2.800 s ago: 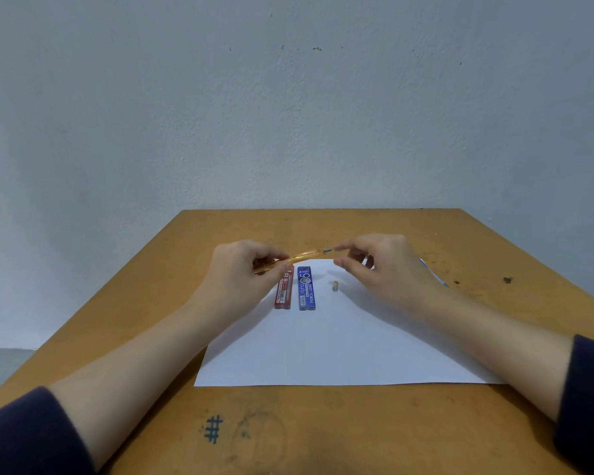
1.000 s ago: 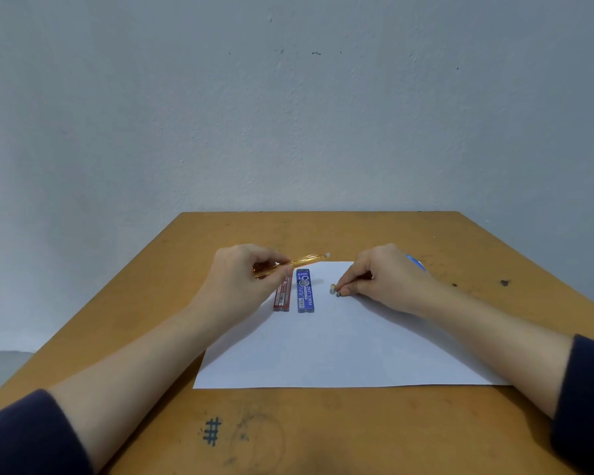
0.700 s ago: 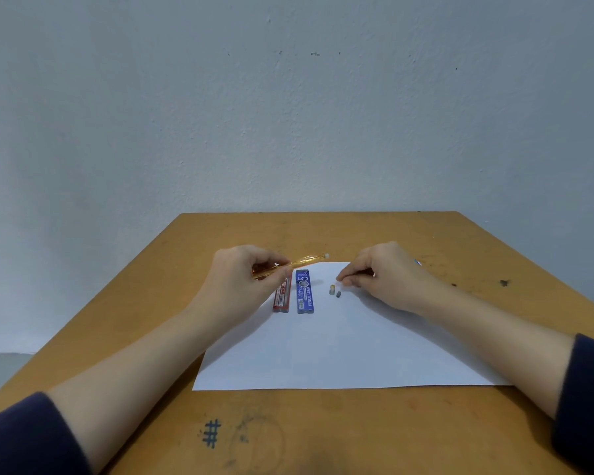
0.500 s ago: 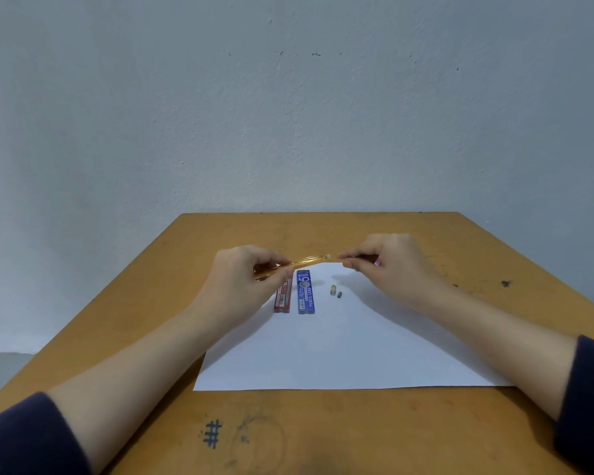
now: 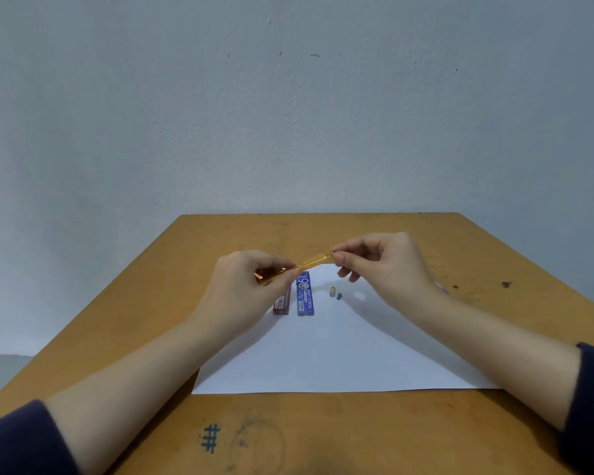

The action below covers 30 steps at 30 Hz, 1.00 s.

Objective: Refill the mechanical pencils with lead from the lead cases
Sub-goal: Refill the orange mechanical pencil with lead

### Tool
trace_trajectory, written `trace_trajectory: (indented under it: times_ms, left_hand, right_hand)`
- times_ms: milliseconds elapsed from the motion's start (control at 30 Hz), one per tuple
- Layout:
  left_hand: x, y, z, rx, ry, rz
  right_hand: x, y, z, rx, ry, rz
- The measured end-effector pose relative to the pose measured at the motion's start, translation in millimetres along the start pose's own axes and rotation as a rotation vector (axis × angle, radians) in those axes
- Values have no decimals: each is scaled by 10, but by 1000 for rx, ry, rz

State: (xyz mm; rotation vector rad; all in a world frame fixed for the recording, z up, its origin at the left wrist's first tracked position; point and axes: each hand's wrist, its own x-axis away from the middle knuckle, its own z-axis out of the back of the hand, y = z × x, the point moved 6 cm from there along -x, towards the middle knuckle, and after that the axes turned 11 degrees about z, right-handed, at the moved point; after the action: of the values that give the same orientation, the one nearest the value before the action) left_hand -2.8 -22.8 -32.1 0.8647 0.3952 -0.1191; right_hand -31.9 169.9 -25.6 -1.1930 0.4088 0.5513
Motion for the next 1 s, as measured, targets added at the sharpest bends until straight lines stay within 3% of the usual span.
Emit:
trace_trajectory:
  times_ms: [100, 633, 800, 1000]
  left_hand:
    - [46, 40, -6, 48, 1, 17]
    - [318, 324, -154, 309, -98, -110]
    - [220, 256, -151, 40, -85, -86]
    - [214, -2, -361, -425, -412, 64]
  right_hand:
    - [51, -3, -65, -175, 36, -75]
    - [126, -283, -140, -201, 103, 97]
    - [22, -158, -19, -195, 131, 4]
    - [-51, 225, 136, -20, 95, -246]
